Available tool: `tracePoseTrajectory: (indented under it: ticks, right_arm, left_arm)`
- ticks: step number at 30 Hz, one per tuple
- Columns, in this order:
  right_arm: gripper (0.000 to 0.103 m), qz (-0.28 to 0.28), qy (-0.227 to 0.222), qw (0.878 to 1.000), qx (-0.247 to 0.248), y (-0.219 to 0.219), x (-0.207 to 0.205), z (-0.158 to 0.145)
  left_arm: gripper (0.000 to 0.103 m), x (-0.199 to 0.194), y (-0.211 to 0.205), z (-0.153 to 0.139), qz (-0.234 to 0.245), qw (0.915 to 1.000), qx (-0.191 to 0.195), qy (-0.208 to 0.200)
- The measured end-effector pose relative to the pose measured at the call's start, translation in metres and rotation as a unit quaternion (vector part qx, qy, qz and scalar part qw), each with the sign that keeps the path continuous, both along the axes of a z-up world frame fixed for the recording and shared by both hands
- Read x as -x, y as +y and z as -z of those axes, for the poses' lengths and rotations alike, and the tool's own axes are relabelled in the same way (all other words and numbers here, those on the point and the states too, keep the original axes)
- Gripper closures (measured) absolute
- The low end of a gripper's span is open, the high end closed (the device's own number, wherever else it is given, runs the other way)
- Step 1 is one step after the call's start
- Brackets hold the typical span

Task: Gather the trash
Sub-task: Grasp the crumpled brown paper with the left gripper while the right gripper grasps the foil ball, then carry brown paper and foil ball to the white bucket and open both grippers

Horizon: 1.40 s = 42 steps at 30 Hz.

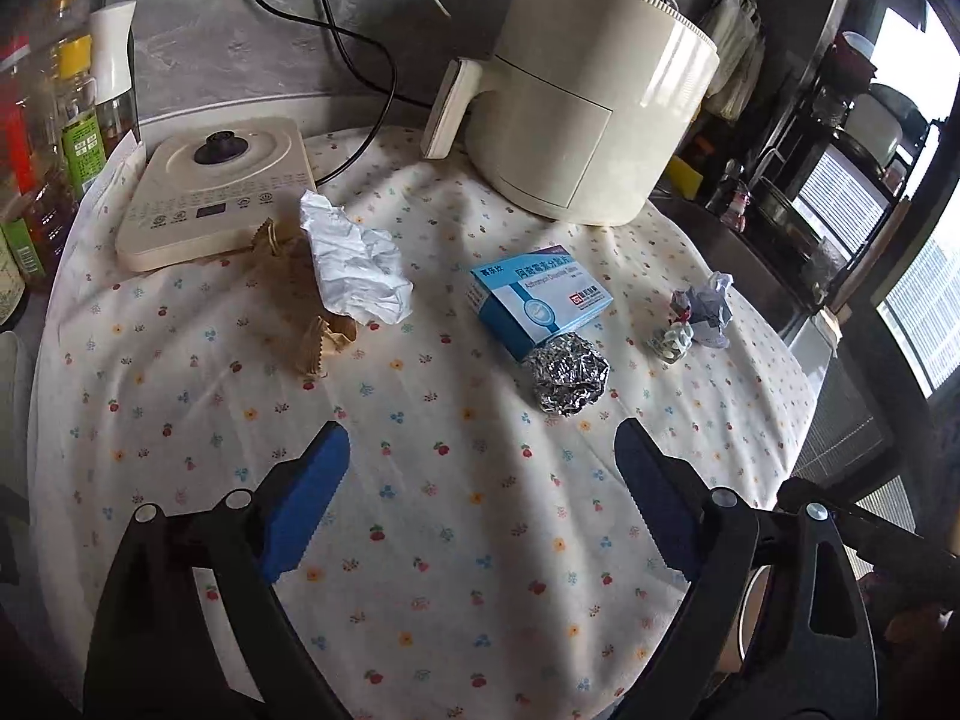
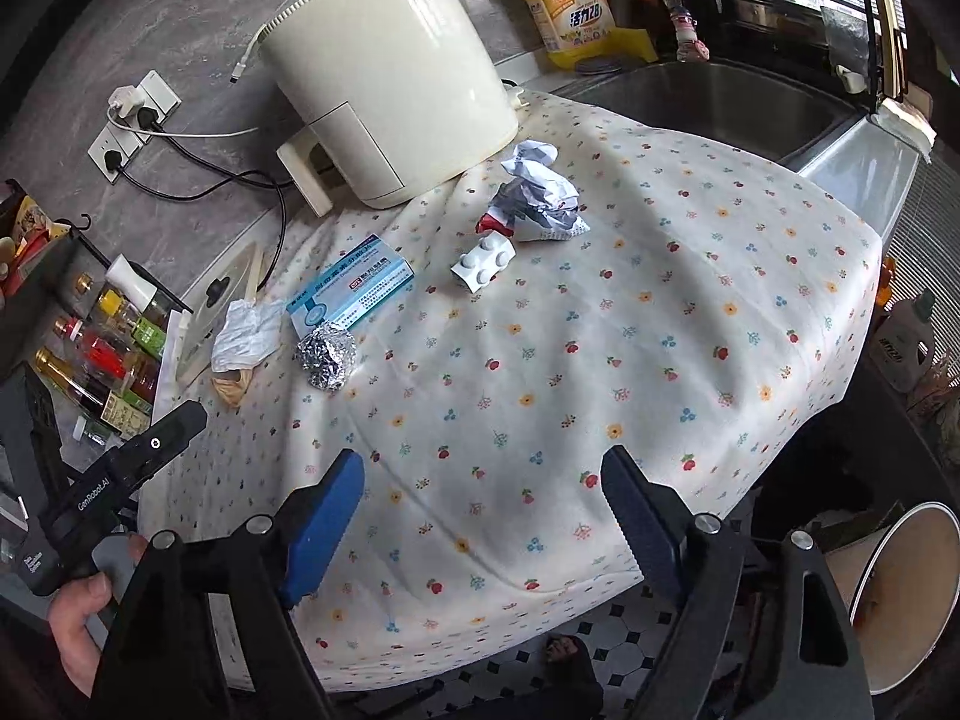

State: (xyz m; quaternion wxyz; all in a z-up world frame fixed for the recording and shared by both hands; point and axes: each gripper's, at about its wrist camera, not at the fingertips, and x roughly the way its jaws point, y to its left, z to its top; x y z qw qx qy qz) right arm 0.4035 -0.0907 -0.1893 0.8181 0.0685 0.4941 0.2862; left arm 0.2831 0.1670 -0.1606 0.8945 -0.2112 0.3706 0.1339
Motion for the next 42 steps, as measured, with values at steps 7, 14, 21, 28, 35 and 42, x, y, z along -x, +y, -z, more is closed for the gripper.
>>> tracePoseTrajectory:
  ticks: [7,14,21,28,35,42]
  right_arm:
    - [0.031,-0.03,0.003,1.0,0.008,0.048,-0.008,0.003]
    - [0.034,-0.053,0.016,0.998,0.017,0.089,-0.019,0.011]
    - [0.034,-0.083,0.019,0.996,0.031,0.124,-0.025,0.023]
    - [0.034,-0.098,0.012,0.994,0.036,0.152,-0.039,0.029]
    - [0.067,-0.138,0.03,0.99,0.014,0.154,-0.04,0.035]
    - [0.067,-0.178,0.032,0.983,0.021,0.112,-0.01,0.023]
  left_arm:
    - [0.031,-0.003,0.047,0.013,-0.027,0.9996,0.002,0.009]
    - [0.052,-0.019,0.076,0.035,-0.027,0.999,0.0,0.035]
    - [0.073,-0.028,0.086,0.048,-0.006,0.9997,0.009,0.022]
    - [0.091,-0.008,0.075,0.043,-0.024,0.9995,0.013,0.015]
    - [0.091,0.024,0.057,0.029,-0.058,0.9982,0.013,0.0]
    - [0.091,0.054,0.028,0.011,-0.094,0.9946,0.023,-0.038]
